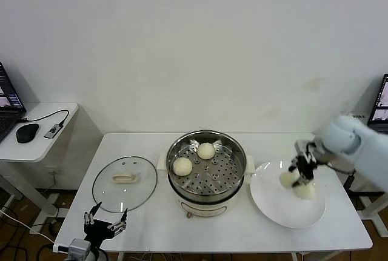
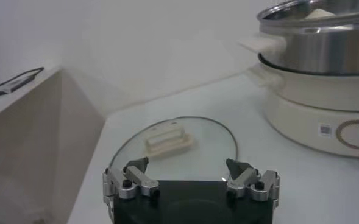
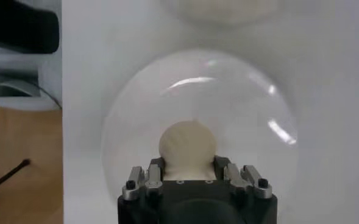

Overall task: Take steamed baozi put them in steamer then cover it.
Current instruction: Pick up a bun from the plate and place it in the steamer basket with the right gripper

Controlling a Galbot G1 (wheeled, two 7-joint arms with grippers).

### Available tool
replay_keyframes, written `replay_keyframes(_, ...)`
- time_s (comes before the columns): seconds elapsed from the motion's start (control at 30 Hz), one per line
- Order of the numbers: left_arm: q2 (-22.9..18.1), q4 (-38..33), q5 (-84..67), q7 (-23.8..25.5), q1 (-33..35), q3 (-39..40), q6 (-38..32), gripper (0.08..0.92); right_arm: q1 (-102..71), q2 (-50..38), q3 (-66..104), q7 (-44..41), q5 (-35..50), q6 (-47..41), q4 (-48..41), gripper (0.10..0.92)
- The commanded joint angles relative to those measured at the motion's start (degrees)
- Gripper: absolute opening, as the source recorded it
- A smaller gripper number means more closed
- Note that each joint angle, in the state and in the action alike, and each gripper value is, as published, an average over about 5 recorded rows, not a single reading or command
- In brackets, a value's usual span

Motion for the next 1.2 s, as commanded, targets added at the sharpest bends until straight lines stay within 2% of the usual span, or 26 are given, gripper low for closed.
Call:
replay_keyframes(0.03, -0.2, -0.8, 0.1, -0.5, 0.3, -0.1, -0.6, 0.823, 22.7, 12.7, -9.7, -5.8, 10.8, 17.2, -3.4, 0.509)
replay_keyframes(0.27, -0.5, -2.2, 0.1, -0.9, 0.9, -0.9, -1.0, 0.823, 23.7, 18.4, -13.1, -5.5, 16.2, 29.6, -4.1, 0.509)
replay_keyframes(0.4, -0.8, -2.3, -0.1, -0.9, 1.1, -1.3, -1.0, 0.823, 22.8, 20.8, -13.4, -4.6, 8.9, 38.1, -2.8, 0.509)
replay_keyframes(0.67, -2.0, -2.6, -0.1, -1.1, 1.5, -1.6, -1.0, 0.823, 18.9, 25.9, -13.7, -4.2, -4.3, 49.1, 0.4, 0.509)
replay_keyframes(0.93, -3.0, -3.2, 0.0, -1.1, 1.6, -2.0, -1.0, 0.823, 12.4, 30.0, -13.7, -4.3, -14.7, 55.2, 1.0, 0.512)
replay_keyframes(1.2, -2.9, -2.8, 0.0, -1.1, 1.6, -2.1, -1.0, 0.823, 7.3, 32.4, -13.3, -4.3, -17.0, 54.4, 2.5, 0.518)
